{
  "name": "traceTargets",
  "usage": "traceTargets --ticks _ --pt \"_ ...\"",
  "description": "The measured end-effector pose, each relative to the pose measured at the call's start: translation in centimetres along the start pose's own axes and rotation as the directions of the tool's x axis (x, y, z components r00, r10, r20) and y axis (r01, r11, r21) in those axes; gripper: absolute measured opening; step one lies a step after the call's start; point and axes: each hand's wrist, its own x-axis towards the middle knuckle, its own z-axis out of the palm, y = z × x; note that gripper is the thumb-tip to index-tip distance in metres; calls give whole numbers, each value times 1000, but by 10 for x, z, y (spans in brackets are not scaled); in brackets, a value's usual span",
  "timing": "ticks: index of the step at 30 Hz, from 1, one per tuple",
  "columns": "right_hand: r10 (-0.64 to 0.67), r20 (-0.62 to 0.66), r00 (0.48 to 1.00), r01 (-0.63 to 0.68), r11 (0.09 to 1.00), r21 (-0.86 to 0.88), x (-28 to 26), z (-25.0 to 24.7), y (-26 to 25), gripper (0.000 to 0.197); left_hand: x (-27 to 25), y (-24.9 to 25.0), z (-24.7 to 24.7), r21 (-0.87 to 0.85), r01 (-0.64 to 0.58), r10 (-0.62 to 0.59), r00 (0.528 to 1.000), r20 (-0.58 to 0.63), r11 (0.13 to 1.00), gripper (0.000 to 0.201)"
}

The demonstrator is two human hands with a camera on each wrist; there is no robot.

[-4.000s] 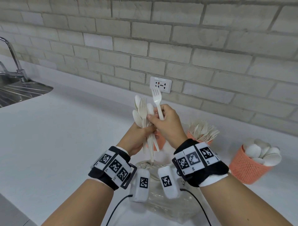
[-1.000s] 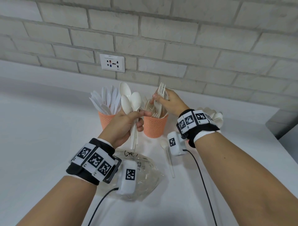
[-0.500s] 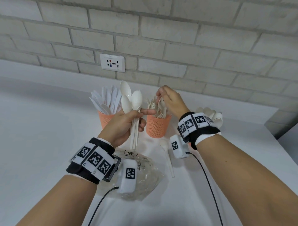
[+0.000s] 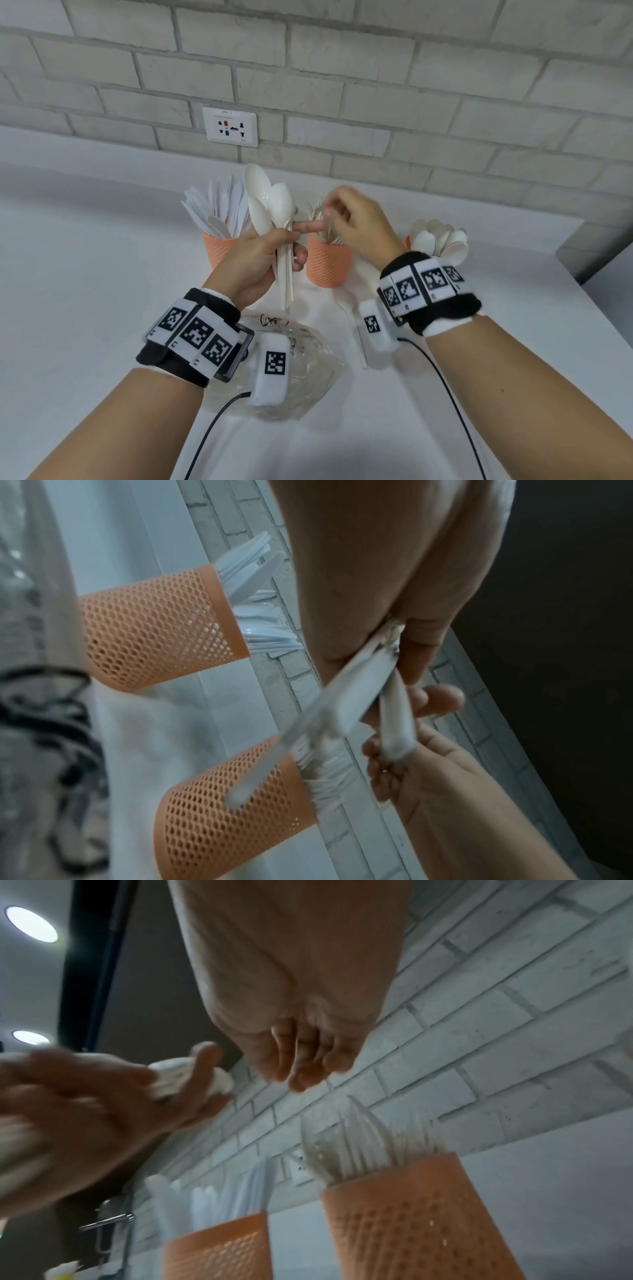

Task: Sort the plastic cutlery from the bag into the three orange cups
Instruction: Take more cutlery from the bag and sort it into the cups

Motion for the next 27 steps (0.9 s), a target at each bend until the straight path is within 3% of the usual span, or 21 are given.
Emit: traceTargets --ticks 2,4,5,7,8,10,13,16,18,20,21,23,25,27 --pt "96 278 956 -87 995 -44 -19 5 -8 16 1 -1 4 -46 12 -10 999 31 999 27" --pt "277 513 813 -140 947 -290 -38 14 -1 15 2 -2 9 -73 33 -29 998 54 997 29" --pt "396 549 736 -157 889 -430 -46 18 5 14 2 -3 11 -78 43 -38 997 68 996 29" --pt "586 513 627 -208 761 -614 -60 23 17 31 1 -5 16 -74 52 -44 993 114 996 28" --pt "632 494 597 -233 726 -647 -63 24 22 37 -1 -6 18 -69 57 -47 989 141 996 27" --pt "655 486 579 -241 707 -665 -66 27 26 37 -4 -7 24 -61 74 -61 980 190 995 25" --pt "685 490 539 -218 675 -704 -71 24 23 18 -6 -9 35 -40 100 -87 964 251 994 24" --pt "706 485 516 -350 690 -634 -77 12 24 17 -11 -10 44 16 77 -78 958 277 997 30" --pt "673 477 565 -542 739 -400 -78 -3 24 10 -15 -12 49 142 -10 -24 971 239 990 25" --pt "615 397 682 -691 719 74 -79 -19 15 18 -18 -14 57 384 -166 101 978 184 908 8" --pt "565 337 753 -656 680 326 -80 -26 10 18 -18 -16 63 500 -241 179 969 169 832 6" --pt "418 257 872 -462 526 714 -84 -39 -6 15 -15 -24 76 639 -315 275 947 165 701 7" --pt "312 220 924 -344 431 834 -90 -47 -19 23 -8 -36 88 727 -337 330 930 160 598 17" --pt "319 209 924 -351 493 796 -95 -47 -18 42 -2 -47 99 793 -313 320 934 158 522 30"
